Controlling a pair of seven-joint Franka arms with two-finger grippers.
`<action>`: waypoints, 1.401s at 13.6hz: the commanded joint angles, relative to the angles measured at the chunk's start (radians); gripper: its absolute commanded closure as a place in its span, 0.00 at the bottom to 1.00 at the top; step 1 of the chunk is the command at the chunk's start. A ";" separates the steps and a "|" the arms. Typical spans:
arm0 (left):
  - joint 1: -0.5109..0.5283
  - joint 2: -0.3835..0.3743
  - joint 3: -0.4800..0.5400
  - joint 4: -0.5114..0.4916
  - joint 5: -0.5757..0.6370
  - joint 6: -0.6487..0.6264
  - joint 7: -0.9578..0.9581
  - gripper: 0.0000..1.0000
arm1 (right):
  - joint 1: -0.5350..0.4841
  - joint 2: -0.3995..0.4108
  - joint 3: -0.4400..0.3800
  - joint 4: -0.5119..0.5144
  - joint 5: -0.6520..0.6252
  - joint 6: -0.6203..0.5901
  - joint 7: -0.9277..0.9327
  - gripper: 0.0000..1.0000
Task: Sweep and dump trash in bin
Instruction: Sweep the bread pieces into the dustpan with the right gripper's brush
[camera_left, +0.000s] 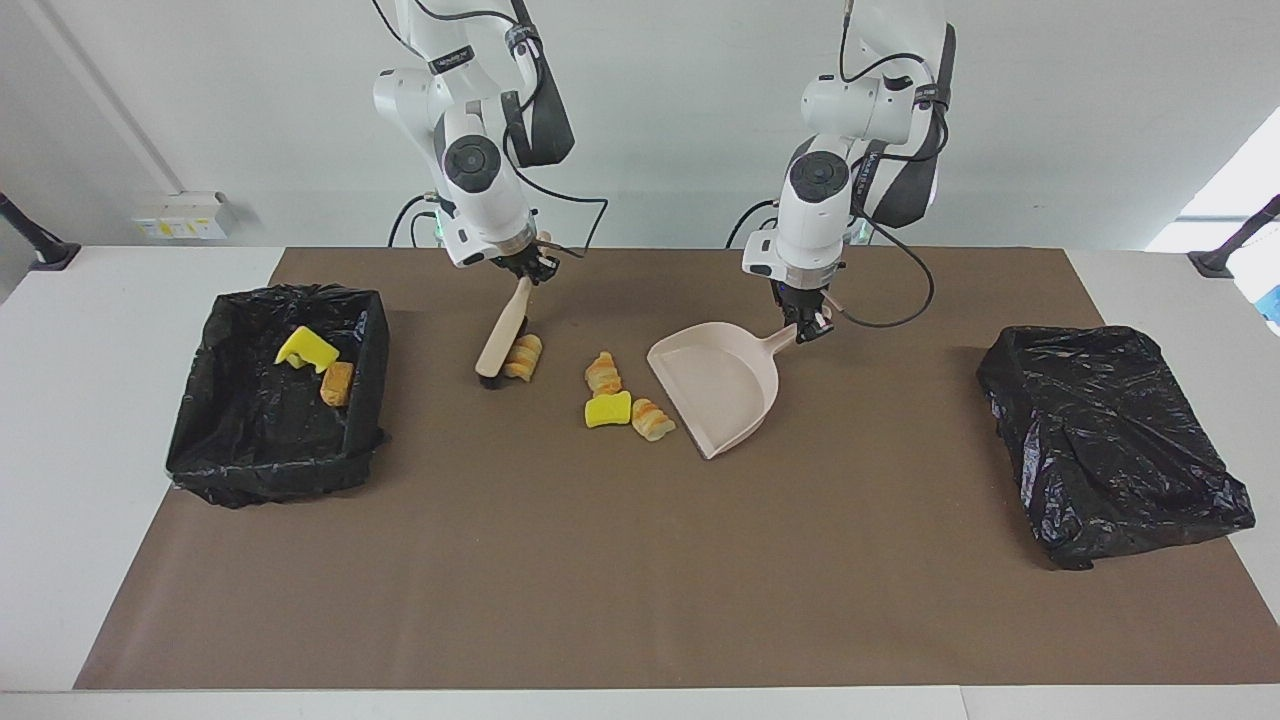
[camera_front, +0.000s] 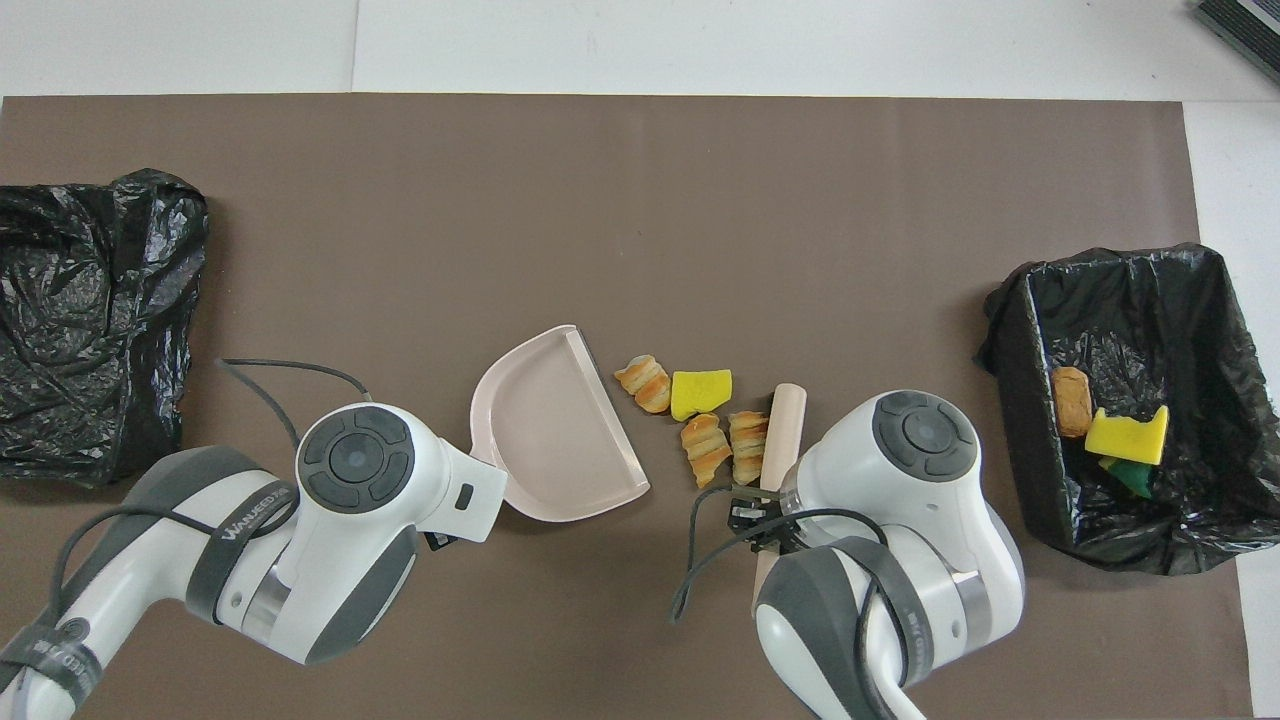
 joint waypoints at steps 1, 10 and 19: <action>-0.014 0.000 0.010 -0.001 -0.006 0.013 -0.022 1.00 | 0.020 0.112 0.000 0.130 -0.049 0.005 0.030 1.00; -0.014 0.000 0.010 -0.001 -0.006 0.013 -0.023 1.00 | 0.207 0.310 0.008 0.302 -0.136 0.054 -0.028 1.00; -0.015 0.000 0.010 -0.001 -0.006 0.014 -0.045 1.00 | 0.115 0.292 0.012 0.473 -0.261 -0.213 -0.163 1.00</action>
